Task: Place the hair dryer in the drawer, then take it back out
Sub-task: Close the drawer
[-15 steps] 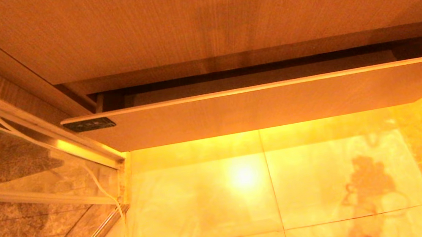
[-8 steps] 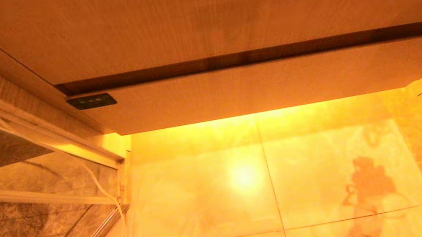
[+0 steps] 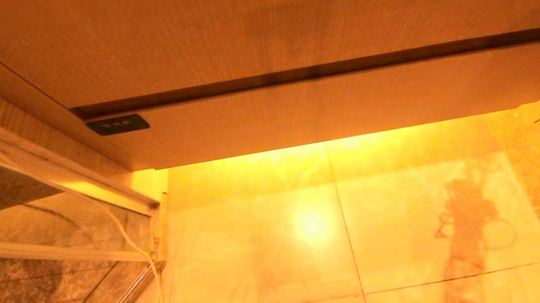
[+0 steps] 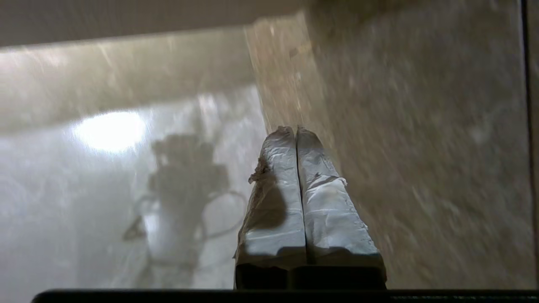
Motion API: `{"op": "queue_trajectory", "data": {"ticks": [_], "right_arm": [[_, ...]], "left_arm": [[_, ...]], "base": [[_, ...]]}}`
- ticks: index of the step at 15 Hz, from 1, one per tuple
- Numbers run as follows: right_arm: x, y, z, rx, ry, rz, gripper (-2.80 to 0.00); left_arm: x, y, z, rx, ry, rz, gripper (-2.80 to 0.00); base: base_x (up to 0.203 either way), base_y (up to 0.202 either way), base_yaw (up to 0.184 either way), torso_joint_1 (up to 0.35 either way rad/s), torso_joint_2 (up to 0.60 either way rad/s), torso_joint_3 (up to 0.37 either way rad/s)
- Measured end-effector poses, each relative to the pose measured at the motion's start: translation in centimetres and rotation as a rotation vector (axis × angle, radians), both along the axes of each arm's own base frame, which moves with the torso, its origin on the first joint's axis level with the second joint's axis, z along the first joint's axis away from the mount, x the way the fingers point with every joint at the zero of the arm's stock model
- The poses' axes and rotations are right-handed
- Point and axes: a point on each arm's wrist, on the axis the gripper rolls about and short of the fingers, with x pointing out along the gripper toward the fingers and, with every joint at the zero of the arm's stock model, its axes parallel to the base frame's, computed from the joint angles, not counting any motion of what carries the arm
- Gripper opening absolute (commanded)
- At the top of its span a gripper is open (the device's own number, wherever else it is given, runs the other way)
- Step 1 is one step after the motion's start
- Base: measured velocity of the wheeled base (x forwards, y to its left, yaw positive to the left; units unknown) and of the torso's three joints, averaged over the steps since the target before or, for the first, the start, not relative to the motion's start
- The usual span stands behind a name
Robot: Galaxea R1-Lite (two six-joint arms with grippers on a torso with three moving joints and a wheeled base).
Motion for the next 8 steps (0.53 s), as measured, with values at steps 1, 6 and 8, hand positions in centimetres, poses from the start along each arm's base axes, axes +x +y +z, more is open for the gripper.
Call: {"op": "queue_trajectory", "data": {"ticks": [1,6,8], "right_arm": [[1.1,-0.3,0.1,-0.008,-0.025,0.015,-2.80],[4.8,-1.4,-0.3,-0.041,-0.112,0.053,-2.80],[6.0,-1.8,0.3,-0.068,-0.167,0.060,-2.80]], "left_arm": [[0.0,0.0,0.0,0.000,0.000,0.000,-2.80],[0.0,0.0,0.0,0.000,0.000,0.000,-2.80],[0.0,0.0,0.0,0.000,0.000,0.000,-2.80]], "base": [[0.000,0.000,0.000,0.000,0.00,0.000],[0.000,0.000,0.000,0.000,0.00,0.000],[0.000,0.000,0.000,0.000,0.00,0.000]]}}
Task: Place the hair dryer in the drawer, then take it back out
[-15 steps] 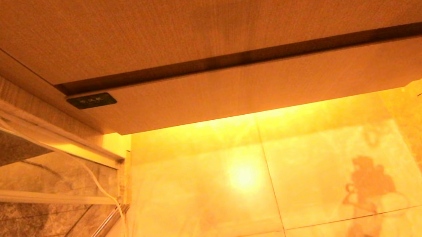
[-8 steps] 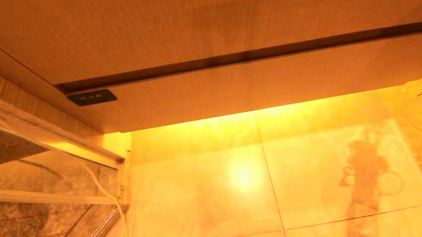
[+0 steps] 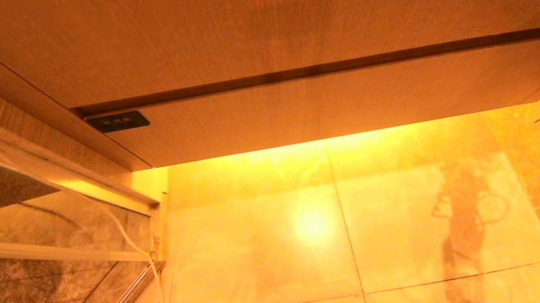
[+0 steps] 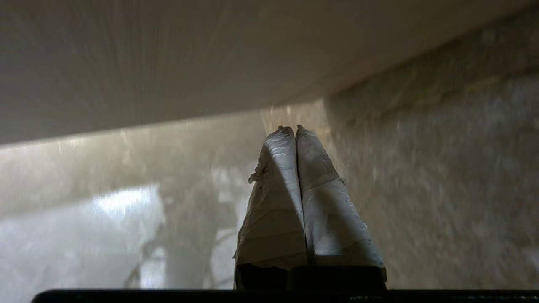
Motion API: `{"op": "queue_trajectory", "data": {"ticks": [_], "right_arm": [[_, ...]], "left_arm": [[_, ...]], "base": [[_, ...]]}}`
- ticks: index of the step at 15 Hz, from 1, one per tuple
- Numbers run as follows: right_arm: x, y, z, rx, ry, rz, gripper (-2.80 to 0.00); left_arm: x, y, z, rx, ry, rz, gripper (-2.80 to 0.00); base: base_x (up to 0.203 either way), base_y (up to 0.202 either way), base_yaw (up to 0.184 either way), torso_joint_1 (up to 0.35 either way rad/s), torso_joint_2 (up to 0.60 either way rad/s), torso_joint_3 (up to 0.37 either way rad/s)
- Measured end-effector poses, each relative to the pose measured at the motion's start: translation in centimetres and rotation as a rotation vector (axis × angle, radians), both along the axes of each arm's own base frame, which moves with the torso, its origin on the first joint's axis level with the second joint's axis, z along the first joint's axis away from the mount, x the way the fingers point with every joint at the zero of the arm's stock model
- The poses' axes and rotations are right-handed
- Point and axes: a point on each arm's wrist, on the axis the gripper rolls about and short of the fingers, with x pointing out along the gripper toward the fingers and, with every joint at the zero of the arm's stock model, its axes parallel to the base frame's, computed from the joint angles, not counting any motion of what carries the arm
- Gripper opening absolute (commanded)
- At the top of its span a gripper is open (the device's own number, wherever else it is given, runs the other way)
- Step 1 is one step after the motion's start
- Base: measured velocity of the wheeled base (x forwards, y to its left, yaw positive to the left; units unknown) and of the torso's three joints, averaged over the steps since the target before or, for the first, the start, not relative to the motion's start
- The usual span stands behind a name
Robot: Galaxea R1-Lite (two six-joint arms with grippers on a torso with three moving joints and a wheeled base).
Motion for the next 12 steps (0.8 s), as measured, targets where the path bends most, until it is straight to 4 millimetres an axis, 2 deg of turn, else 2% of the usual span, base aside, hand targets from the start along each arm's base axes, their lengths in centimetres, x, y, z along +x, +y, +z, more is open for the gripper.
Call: {"op": "queue_trajectory", "data": {"ticks": [4,7,9,12], "right_arm": [[0.9,-0.3,0.0,-0.017,-0.039,0.015,-2.80],[0.8,-0.3,-0.5,-0.006,-0.013,0.017,-2.80],[-0.3,0.1,-1.4,0.014,0.069,0.019,-2.80],[-3.9,1.3,-2.5,0.070,0.283,0.016,-2.80]], "left_arm": [[0.0,0.0,0.0,0.001,0.000,0.000,-2.80],[0.0,0.0,0.0,0.001,0.000,0.000,-2.80],[0.0,0.0,0.0,0.000,0.000,0.000,-2.80],[0.0,0.0,0.0,0.000,0.000,0.000,-2.80]], "base": [[0.000,0.000,0.000,0.000,0.00,0.000],[0.000,0.000,0.000,0.000,0.00,0.000],[0.000,0.000,0.000,0.000,0.00,0.000],[0.000,0.000,0.000,0.000,0.00,0.000]]}}
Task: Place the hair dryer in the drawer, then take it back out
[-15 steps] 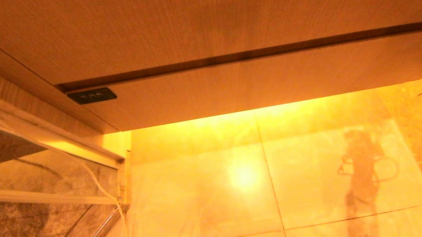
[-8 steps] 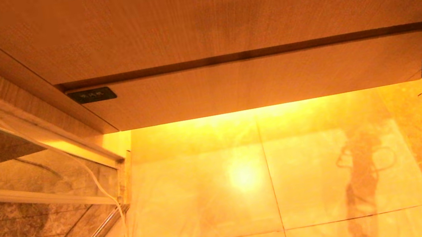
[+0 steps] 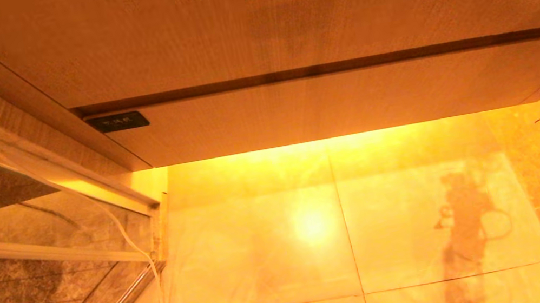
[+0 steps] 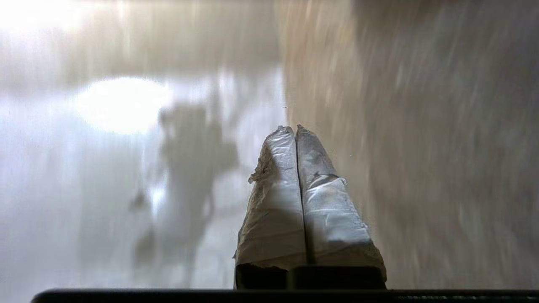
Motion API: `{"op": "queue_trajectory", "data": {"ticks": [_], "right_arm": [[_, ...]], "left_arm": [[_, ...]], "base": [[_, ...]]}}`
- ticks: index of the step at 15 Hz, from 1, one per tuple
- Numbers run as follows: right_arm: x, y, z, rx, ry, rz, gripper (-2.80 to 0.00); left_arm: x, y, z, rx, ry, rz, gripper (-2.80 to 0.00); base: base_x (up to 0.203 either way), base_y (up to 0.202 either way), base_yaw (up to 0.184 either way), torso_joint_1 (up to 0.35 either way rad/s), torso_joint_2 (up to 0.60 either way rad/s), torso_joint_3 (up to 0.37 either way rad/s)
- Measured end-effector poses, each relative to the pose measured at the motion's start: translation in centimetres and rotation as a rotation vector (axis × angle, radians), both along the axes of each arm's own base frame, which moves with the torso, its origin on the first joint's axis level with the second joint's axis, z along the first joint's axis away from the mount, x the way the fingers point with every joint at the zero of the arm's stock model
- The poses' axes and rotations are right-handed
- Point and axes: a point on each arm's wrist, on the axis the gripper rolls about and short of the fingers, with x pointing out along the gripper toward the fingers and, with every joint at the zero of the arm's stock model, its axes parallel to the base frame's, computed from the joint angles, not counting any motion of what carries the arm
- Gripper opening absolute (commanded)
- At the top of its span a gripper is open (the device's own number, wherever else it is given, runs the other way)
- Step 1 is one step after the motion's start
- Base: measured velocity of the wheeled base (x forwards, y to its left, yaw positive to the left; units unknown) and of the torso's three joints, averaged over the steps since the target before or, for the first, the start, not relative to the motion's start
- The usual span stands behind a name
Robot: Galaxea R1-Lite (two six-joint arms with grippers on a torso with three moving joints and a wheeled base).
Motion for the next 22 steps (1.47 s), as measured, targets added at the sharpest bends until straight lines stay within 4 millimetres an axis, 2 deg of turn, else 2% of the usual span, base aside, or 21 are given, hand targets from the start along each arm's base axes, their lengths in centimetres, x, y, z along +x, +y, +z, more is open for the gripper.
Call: {"op": "queue_trajectory", "data": {"ticks": [3,5,8,10,12,15,22], "right_arm": [[-4.9,1.9,0.9,0.056,0.137,-0.008,-2.80],[-8.8,3.5,1.5,0.112,0.211,-0.025,-2.80],[-15.0,5.8,1.3,0.190,0.285,-0.092,-2.80],[-18.2,6.9,0.7,0.178,0.299,-0.168,-2.80],[-19.7,7.5,0.7,0.155,0.277,-0.214,-2.80],[-20.7,8.0,0.8,0.147,0.256,-0.210,-2.80],[-21.3,8.6,1.1,0.136,0.224,-0.174,-2.80]], "left_arm": [[0.0,0.0,0.0,0.000,0.000,0.000,-2.80],[0.0,0.0,0.0,0.001,0.000,0.000,-2.80],[0.0,0.0,0.0,0.000,0.000,0.000,-2.80],[0.0,0.0,0.0,0.000,0.000,0.000,-2.80],[0.0,0.0,0.0,0.000,0.000,0.000,-2.80],[0.0,0.0,0.0,0.000,0.000,0.000,-2.80],[0.0,0.0,0.0,0.000,0.000,0.000,-2.80]], "base": [[0.000,0.000,0.000,0.000,0.00,0.000],[0.000,0.000,0.000,0.000,0.00,0.000],[0.000,0.000,0.000,0.000,0.00,0.000],[0.000,0.000,0.000,0.000,0.00,0.000],[0.000,0.000,0.000,0.000,0.00,0.000],[0.000,0.000,0.000,0.000,0.00,0.000],[0.000,0.000,0.000,0.000,0.00,0.000]]}}
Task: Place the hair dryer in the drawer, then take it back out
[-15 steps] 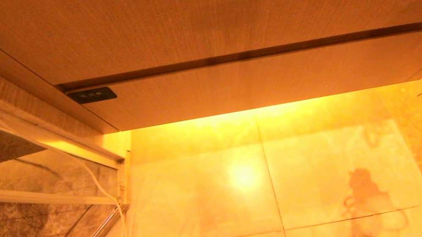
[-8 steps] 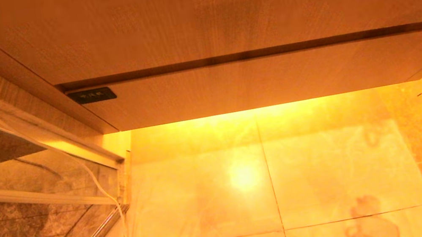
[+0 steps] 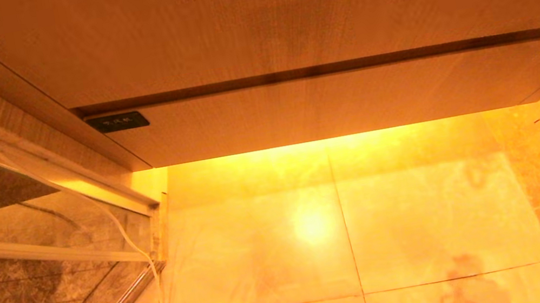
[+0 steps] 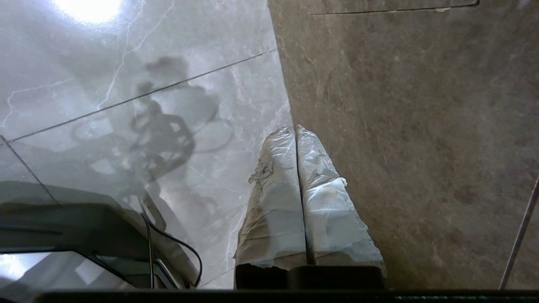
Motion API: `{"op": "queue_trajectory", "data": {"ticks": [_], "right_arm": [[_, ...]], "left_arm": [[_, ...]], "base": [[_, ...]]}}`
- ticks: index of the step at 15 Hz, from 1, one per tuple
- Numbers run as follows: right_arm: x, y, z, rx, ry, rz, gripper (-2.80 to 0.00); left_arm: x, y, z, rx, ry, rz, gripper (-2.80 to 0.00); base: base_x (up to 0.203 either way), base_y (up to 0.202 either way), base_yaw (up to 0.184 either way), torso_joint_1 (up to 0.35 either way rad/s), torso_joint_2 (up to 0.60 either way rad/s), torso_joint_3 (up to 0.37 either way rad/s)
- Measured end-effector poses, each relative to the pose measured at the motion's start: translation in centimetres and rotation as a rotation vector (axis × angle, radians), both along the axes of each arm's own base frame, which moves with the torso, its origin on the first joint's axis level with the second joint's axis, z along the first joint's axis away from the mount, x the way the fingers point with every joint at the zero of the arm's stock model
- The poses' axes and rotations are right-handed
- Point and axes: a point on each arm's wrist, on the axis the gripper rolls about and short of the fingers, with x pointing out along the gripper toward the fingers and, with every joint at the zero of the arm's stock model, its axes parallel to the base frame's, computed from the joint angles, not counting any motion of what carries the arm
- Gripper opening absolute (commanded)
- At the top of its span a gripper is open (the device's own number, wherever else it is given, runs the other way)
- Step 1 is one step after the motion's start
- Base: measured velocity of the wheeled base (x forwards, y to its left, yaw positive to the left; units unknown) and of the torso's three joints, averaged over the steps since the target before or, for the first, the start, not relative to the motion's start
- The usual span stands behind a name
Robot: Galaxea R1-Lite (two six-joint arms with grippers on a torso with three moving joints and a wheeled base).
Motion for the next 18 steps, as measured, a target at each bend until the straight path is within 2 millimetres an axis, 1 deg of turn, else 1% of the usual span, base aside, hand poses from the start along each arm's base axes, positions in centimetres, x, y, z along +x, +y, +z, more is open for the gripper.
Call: {"op": "queue_trajectory", "data": {"ticks": [5,10,14,18], "right_arm": [[-0.3,1.0,-0.7,0.024,0.044,0.070,-2.80],[-1.0,1.5,-1.3,0.071,0.115,0.112,-2.80],[-0.4,1.7,-1.4,0.139,0.104,0.131,-2.80],[-0.1,2.0,-1.4,0.141,0.106,0.158,-2.80]], "left_arm": [[0.0,0.0,0.0,0.001,0.000,0.000,-2.80],[0.0,0.0,0.0,0.000,0.000,0.000,-2.80],[0.0,0.0,0.0,0.000,0.000,0.000,-2.80],[0.0,0.0,0.0,0.000,0.000,0.000,-2.80]], "base": [[0.000,0.000,0.000,0.000,0.00,0.000],[0.000,0.000,0.000,0.000,0.00,0.000],[0.000,0.000,0.000,0.000,0.00,0.000],[0.000,0.000,0.000,0.000,0.00,0.000]]}}
